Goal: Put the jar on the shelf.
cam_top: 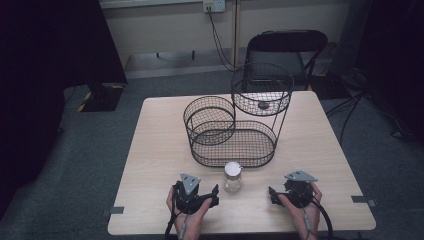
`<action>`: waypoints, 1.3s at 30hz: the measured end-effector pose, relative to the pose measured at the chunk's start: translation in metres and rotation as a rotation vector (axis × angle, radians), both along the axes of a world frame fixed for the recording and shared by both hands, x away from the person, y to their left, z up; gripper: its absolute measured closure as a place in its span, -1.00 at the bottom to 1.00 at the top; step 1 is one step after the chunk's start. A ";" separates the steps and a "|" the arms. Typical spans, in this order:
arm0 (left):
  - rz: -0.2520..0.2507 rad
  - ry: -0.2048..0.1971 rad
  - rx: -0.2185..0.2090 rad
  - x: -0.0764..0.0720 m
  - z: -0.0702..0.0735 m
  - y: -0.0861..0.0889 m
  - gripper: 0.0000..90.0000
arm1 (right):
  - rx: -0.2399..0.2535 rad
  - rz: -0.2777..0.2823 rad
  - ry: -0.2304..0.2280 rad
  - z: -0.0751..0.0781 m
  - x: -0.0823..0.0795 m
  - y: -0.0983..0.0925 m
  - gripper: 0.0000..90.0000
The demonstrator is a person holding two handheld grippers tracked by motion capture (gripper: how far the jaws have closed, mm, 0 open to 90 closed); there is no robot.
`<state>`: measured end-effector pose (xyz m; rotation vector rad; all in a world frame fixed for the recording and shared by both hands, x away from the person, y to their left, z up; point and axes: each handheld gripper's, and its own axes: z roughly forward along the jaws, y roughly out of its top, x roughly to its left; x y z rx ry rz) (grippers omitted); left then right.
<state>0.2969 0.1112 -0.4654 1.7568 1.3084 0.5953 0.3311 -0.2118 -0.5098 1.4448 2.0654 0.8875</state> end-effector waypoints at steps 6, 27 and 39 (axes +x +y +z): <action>-0.034 -0.021 0.002 -0.002 0.008 -0.006 -0.89 | 0.000 0.000 0.000 0.000 0.000 0.000 -0.89; -0.162 -0.076 0.011 0.006 0.019 -0.037 -0.84 | 0.000 0.000 0.000 0.000 0.000 0.000 -0.89; -0.200 -0.089 0.016 0.019 0.021 -0.058 -0.74 | 0.000 0.000 0.000 0.000 0.000 0.000 -0.89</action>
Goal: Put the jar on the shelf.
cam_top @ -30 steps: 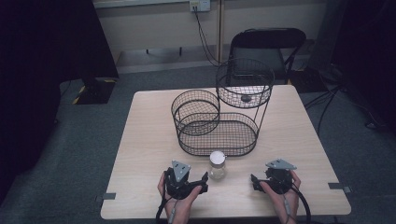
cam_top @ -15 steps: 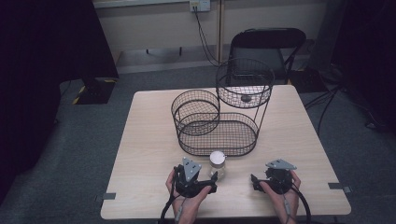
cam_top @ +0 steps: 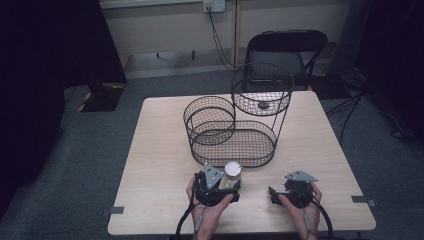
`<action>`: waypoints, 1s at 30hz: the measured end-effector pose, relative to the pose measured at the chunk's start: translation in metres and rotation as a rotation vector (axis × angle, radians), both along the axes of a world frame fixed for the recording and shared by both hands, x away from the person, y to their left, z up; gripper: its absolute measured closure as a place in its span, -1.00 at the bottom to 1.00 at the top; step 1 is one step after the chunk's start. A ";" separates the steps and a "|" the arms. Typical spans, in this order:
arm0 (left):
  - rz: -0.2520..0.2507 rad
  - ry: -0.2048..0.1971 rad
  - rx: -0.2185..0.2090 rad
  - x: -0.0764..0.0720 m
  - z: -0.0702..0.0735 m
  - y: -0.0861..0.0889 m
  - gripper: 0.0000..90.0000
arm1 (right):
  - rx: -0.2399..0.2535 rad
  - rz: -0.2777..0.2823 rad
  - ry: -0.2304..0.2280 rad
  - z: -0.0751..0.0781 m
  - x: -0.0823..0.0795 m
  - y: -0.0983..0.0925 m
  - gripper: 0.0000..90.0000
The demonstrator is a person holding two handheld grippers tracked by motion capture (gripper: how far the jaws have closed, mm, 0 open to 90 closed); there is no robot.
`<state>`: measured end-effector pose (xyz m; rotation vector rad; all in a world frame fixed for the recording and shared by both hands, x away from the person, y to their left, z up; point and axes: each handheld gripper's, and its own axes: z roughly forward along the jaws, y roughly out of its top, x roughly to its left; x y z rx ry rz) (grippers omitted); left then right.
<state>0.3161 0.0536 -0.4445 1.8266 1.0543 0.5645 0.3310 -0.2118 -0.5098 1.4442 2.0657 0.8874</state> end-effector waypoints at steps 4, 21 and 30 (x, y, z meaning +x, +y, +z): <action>0.004 -0.001 0.002 0.006 -0.002 -0.005 -0.72 | 0.000 0.000 0.000 0.000 0.000 0.000 -0.89; 0.005 0.003 0.044 0.025 -0.012 -0.017 -0.40 | 0.000 0.000 0.000 0.000 0.000 0.000 -0.89; -0.019 -0.016 0.062 0.025 -0.013 -0.017 -0.10 | -0.001 0.000 0.000 0.000 0.000 0.000 -0.89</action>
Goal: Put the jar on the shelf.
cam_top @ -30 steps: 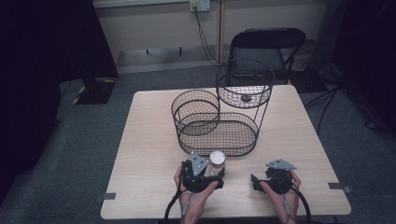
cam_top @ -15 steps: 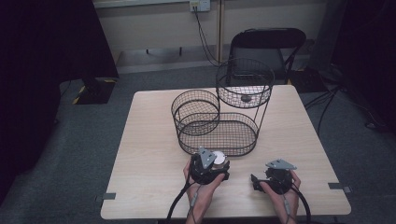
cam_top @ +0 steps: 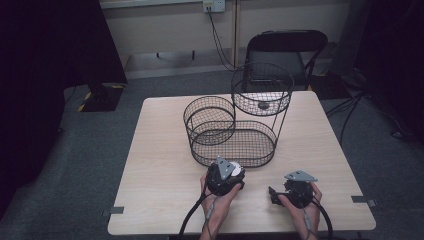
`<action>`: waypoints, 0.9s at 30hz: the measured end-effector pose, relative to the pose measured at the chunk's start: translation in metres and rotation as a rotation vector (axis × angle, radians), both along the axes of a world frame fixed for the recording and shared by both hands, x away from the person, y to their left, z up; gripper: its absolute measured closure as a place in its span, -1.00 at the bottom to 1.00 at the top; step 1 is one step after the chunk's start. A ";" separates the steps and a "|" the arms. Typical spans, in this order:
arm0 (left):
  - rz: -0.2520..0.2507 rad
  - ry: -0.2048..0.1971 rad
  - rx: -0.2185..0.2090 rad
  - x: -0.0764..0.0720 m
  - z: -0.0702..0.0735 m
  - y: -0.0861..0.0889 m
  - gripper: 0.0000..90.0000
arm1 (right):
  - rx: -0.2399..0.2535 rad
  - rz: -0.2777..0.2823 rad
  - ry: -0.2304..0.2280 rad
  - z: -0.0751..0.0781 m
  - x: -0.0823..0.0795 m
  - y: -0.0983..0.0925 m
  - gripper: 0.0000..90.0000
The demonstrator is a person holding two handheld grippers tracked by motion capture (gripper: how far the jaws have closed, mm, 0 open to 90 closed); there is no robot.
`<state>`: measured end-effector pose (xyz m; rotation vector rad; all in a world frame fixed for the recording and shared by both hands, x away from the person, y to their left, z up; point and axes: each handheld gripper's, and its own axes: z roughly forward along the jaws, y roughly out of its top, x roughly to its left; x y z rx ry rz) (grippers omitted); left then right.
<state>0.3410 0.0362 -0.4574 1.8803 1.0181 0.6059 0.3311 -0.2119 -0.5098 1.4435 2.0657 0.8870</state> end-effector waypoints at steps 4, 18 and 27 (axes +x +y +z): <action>-0.007 -0.002 0.000 0.000 0.000 0.000 -0.10 | 0.000 0.000 0.000 0.000 0.000 0.000 -0.89; 0.017 -0.013 -0.021 -0.006 0.006 0.001 -0.10 | 0.000 0.000 0.000 0.000 0.000 0.000 -0.89; -0.005 -0.022 -0.026 -0.007 0.020 0.002 -0.10 | 0.001 0.000 0.000 0.000 0.000 0.000 -0.89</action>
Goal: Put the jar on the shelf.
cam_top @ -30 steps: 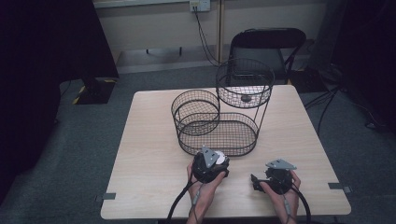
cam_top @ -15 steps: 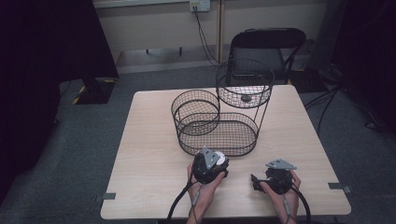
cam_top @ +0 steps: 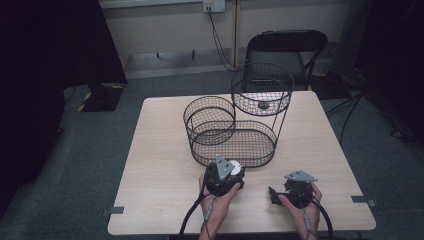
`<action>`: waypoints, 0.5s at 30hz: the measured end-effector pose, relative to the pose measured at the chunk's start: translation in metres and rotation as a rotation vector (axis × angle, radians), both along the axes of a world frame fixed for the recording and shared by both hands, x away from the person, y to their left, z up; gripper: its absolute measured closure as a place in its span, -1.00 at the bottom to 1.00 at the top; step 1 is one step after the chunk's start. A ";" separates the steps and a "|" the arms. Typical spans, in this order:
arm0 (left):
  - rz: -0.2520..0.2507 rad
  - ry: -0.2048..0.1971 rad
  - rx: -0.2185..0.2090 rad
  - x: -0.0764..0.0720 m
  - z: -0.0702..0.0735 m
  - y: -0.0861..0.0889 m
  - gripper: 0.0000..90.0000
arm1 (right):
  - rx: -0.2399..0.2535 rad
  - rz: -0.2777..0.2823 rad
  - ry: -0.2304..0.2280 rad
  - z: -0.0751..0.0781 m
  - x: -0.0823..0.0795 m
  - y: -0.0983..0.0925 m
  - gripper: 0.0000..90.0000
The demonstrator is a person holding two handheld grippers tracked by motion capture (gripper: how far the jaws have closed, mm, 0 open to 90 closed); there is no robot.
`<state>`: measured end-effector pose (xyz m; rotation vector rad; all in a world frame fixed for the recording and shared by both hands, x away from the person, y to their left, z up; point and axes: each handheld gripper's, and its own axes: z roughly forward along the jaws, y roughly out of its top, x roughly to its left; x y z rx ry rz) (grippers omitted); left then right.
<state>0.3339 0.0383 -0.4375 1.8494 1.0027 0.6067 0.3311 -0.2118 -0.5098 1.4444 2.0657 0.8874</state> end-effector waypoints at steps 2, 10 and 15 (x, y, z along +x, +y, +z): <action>-0.008 -0.002 -0.001 0.000 0.004 -0.001 -0.10 | 0.000 0.000 0.000 0.000 0.000 0.000 -0.89; -0.040 -0.024 0.006 0.000 0.021 -0.008 -0.10 | 0.000 0.000 0.000 0.000 0.000 0.000 -0.89; -0.055 -0.028 0.010 0.004 0.031 -0.015 -0.10 | 0.001 -0.001 0.000 0.000 0.000 0.000 -0.89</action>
